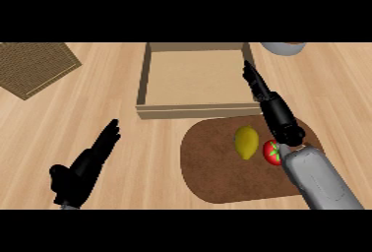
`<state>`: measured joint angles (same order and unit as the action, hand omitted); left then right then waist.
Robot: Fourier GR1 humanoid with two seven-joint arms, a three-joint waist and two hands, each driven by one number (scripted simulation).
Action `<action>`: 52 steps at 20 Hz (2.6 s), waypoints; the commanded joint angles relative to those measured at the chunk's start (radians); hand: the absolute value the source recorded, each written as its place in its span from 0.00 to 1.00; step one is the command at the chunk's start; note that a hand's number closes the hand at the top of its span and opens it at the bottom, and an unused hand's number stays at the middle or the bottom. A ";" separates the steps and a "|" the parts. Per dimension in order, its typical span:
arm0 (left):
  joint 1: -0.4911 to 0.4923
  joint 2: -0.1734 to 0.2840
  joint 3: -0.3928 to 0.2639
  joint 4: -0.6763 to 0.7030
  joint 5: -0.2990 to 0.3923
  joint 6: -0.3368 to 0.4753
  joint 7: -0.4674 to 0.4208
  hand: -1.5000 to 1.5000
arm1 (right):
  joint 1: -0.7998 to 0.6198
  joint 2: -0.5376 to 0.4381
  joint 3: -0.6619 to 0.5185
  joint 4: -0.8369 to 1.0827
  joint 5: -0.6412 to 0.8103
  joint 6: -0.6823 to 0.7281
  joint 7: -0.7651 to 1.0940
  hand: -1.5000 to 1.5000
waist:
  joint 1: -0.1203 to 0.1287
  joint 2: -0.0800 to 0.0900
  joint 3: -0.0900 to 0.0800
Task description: Pick the lemon from the cutting board and place it in the cardboard box
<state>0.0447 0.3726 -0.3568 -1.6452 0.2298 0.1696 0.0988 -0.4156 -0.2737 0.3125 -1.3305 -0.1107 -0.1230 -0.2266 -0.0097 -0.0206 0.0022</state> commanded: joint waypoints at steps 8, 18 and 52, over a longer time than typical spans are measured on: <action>0.014 0.199 0.222 0.124 -0.167 0.156 -0.001 0.50 | 0.154 -0.327 -0.007 -0.008 0.327 -0.094 -0.051 0.00 | -0.018 0.008 -0.021; -0.114 0.179 0.276 0.308 -0.217 0.141 -0.042 0.50 | 0.467 -0.124 -0.147 0.055 0.029 0.014 -0.658 0.00 | -0.001 0.022 -0.002; -0.183 0.106 0.425 0.435 -0.297 0.001 -0.098 0.50 | 0.075 -0.180 0.020 -0.135 0.682 0.417 0.396 0.00 | 0.011 0.021 -0.002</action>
<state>-0.1190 0.4925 0.0255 -1.2893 -0.0645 0.2080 0.0563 -0.3044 -0.5019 0.3578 -1.4834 0.5382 0.2378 0.1512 0.0012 -0.0014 -0.0008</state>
